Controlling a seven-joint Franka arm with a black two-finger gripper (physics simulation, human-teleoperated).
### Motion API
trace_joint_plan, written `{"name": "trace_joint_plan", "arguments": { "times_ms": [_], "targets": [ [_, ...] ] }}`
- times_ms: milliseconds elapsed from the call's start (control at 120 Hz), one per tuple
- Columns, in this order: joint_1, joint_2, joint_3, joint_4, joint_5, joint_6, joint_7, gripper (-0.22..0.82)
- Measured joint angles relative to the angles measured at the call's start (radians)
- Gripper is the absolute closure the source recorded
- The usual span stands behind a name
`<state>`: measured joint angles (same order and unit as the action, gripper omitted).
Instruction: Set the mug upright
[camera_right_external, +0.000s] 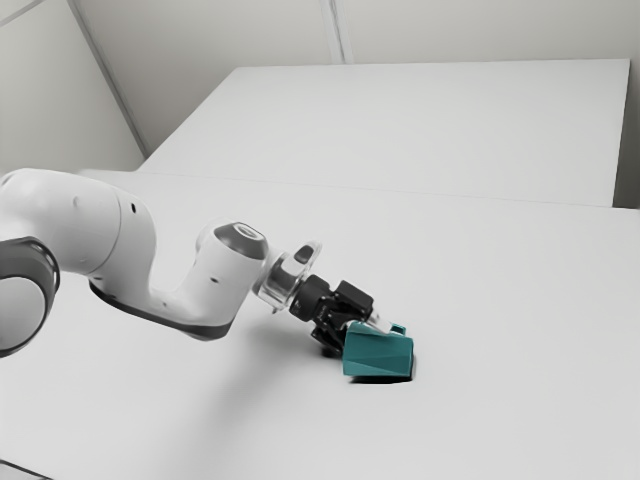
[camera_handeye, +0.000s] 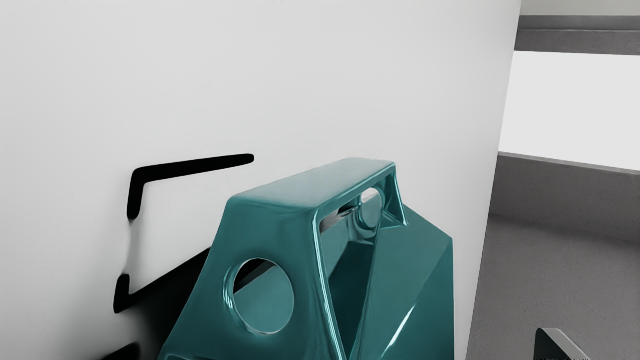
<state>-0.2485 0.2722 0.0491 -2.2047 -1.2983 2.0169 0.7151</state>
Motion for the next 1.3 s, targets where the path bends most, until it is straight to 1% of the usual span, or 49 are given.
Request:
{"name": "trace_joint_plan", "arguments": {
  "times_ms": [267,392,542,600,683,725,758,867,967,1067,1133,1208,1300],
  "targets": [
    [0.000,0.003,0.000,0.000,-0.006,0.001,0.013,0.44],
    [0.000,0.003,0.000,-0.001,-0.009,0.002,0.017,0.55],
    [0.000,0.003,-0.001,-0.001,-0.010,0.008,0.022,0.62],
    [0.001,0.002,-0.012,-0.001,-0.018,0.019,0.028,0.65],
    [0.000,-0.004,-0.027,0.010,-0.025,0.036,0.036,0.67],
    [-0.002,-0.009,-0.032,0.024,-0.026,0.042,0.040,0.71],
    [-0.008,-0.018,-0.034,0.036,-0.025,0.046,0.042,0.73],
    [-0.029,-0.087,-0.042,0.049,0.003,0.067,0.041,0.74],
    [-0.032,-0.173,-0.061,0.058,0.088,0.087,0.021,0.74],
    [-0.035,-0.263,-0.071,0.059,0.249,0.101,-0.021,0.74],
    [-0.040,-0.317,-0.072,0.059,0.404,0.102,-0.063,0.74],
    [-0.023,-0.373,-0.085,0.068,0.614,0.086,-0.116,0.75],
    [0.005,-0.407,-0.080,0.090,0.889,0.043,-0.183,0.76]
  ]
}}
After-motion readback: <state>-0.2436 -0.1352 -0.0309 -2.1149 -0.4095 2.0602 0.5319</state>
